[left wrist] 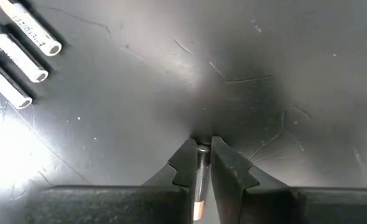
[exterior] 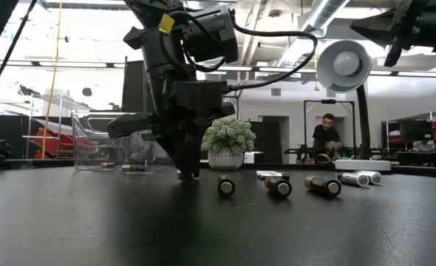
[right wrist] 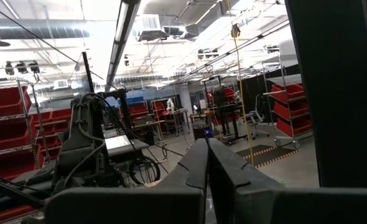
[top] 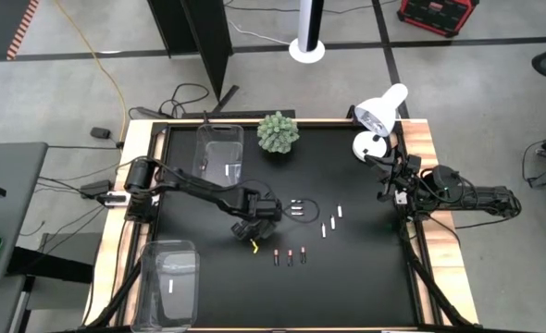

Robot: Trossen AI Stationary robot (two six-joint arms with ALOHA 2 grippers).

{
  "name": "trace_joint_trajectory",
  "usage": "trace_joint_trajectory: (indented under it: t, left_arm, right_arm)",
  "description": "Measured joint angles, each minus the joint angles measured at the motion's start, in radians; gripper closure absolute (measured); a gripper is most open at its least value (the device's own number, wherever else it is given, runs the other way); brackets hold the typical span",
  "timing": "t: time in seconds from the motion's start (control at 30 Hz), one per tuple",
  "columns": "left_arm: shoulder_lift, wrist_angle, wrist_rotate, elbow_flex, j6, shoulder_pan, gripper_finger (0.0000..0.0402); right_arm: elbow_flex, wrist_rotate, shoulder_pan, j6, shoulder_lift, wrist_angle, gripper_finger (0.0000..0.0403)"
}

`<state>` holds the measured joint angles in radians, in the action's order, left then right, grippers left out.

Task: Sort batteries
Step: Put the top black battery into the top transparent bin

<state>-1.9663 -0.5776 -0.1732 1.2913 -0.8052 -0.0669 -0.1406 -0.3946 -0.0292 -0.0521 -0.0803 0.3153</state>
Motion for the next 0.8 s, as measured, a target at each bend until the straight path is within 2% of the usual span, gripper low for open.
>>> trace_joint_trajectory:
  t: [0.23,0.53,0.8]
  left_arm:
    - [-0.005,-0.029,0.047,0.036,0.018,0.0,0.0357]
    - [-0.004,-0.02,0.061,0.04,0.06,-0.002,0.037]
    - [-0.002,-0.018,0.061,0.041,0.111,-0.002,0.0304]
  right_arm:
    - [0.0,0.0,0.0,0.0,0.0,0.0,0.0372]
    - [0.0,0.0,0.0,0.0,0.0,0.0,0.0372]
    - [0.0,0.0,0.0,0.0,0.0,0.0,0.0372]
